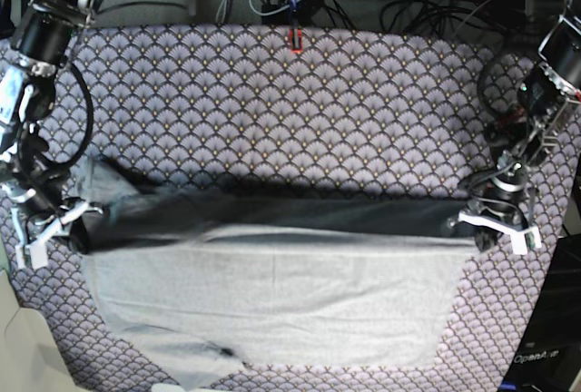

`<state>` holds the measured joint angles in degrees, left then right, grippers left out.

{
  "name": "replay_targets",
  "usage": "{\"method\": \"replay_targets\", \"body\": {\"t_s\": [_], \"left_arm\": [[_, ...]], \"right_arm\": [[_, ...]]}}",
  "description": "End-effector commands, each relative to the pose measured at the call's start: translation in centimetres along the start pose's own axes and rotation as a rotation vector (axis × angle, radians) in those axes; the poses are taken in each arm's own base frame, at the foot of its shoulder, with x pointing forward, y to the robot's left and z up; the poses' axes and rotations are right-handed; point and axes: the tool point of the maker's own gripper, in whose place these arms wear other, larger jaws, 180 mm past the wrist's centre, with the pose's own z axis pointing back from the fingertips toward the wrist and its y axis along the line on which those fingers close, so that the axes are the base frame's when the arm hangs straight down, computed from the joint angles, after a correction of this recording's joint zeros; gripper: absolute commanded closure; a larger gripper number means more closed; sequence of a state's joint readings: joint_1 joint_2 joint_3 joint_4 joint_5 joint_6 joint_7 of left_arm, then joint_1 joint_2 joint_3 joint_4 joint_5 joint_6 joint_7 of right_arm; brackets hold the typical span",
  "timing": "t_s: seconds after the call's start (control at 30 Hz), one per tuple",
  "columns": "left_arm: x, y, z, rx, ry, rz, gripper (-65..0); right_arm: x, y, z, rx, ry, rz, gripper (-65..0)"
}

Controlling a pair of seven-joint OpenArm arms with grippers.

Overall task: Fold the T-shirt properly
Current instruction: 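Lift the shoulders with both grippers and fold them toward the hem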

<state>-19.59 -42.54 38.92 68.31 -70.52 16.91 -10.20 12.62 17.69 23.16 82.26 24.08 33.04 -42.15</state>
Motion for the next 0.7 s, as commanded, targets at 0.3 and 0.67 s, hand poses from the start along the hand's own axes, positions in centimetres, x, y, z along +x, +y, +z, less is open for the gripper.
{"method": "replay_targets", "body": {"t_s": [0.3, 0.67], "left_arm": [[3.8, 1.7, -1.1, 0.05, -0.094, -0.028, 0.0], [3.0, -2.4, -2.5, -0.003, -0.132, -0.123, 0.0]], "right_arm": [[1.6, 1.6, -1.5, 0.054, -0.052, 0.038, 0.0], [0.9, 0.4, -1.7, 0.04, -0.024, 0.029, 0.0]]}}
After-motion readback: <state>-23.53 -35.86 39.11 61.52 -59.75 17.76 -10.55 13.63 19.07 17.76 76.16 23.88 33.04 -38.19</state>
